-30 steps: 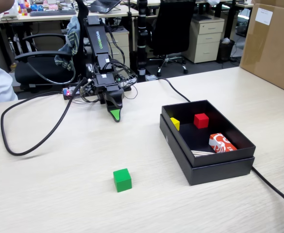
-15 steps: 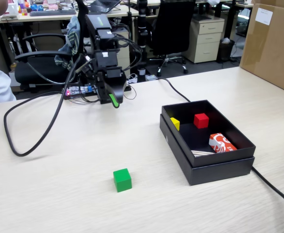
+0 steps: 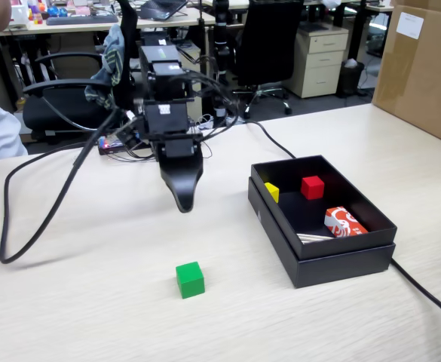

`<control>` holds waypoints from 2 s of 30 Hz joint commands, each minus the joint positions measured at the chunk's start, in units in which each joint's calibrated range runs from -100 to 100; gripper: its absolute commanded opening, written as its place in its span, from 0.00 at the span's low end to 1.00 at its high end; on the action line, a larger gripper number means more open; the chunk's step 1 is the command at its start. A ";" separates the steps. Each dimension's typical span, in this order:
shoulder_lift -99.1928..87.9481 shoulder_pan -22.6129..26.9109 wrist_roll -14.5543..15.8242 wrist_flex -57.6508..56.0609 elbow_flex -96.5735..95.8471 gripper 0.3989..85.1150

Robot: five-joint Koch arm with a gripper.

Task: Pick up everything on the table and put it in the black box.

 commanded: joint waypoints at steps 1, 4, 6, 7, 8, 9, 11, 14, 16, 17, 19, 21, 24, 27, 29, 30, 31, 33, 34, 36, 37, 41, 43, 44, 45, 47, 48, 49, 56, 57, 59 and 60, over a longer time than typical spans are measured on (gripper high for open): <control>7.02 0.00 -0.59 -0.18 9.16 0.51; 19.42 -0.15 -0.59 -0.18 16.50 0.51; 23.20 -0.15 -0.59 -0.18 17.86 0.51; 25.15 -0.15 -0.59 -0.18 18.68 0.51; 26.87 -0.15 -0.59 -0.18 19.50 0.51; 28.25 -0.15 -0.59 -0.18 20.31 0.51; 31.01 -0.15 -0.59 -0.18 22.31 0.51; 34.22 -0.10 -0.59 -0.18 24.48 0.51; 35.71 -0.10 -0.63 -0.18 25.12 0.51; 36.28 -0.15 -0.63 -0.18 25.21 0.51; 37.20 -0.24 -0.78 -0.61 26.02 0.51; 37.66 -0.24 -0.88 -1.13 26.75 0.51; 37.89 -0.20 -1.17 -1.65 27.29 0.42; 37.89 -0.20 -1.37 -1.91 27.38 0.32; 38.35 -0.20 -1.42 -2.43 28.11 0.20; 38.46 -0.20 -1.37 -2.43 28.11 0.11; 38.46 -0.20 -1.32 -2.43 28.11 0.06; 38.46 -0.20 -1.22 -3.12 28.02 0.01; 38.23 -0.15 -1.22 -3.98 28.11 0.01; 36.40 0.00 -0.93 -6.05 27.93 0.01; 34.79 0.15 -0.68 -6.83 27.57 0.01; 18.38 1.90 0.68 -10.03 22.58 0.01; 9.55 3.13 1.32 -10.89 20.58 0.01; 6.45 3.66 1.51 -11.50 19.95 0.01; -1.01 5.42 2.39 -12.79 19.22 0.01; -7.89 7.67 3.37 -14.26 19.59 0.01; -13.74 9.87 4.00 -14.52 19.04 0.01; -16.38 11.18 4.35 -14.78 19.04 0.01; -10.19 20.32 7.91 -14.95 19.13 0.01; -8.24 20.42 7.91 -14.95 19.32 0.01; -2.16 20.42 7.91 -14.87 20.13 0.01; 1.40 20.37 7.91 -14.95 20.86 0.01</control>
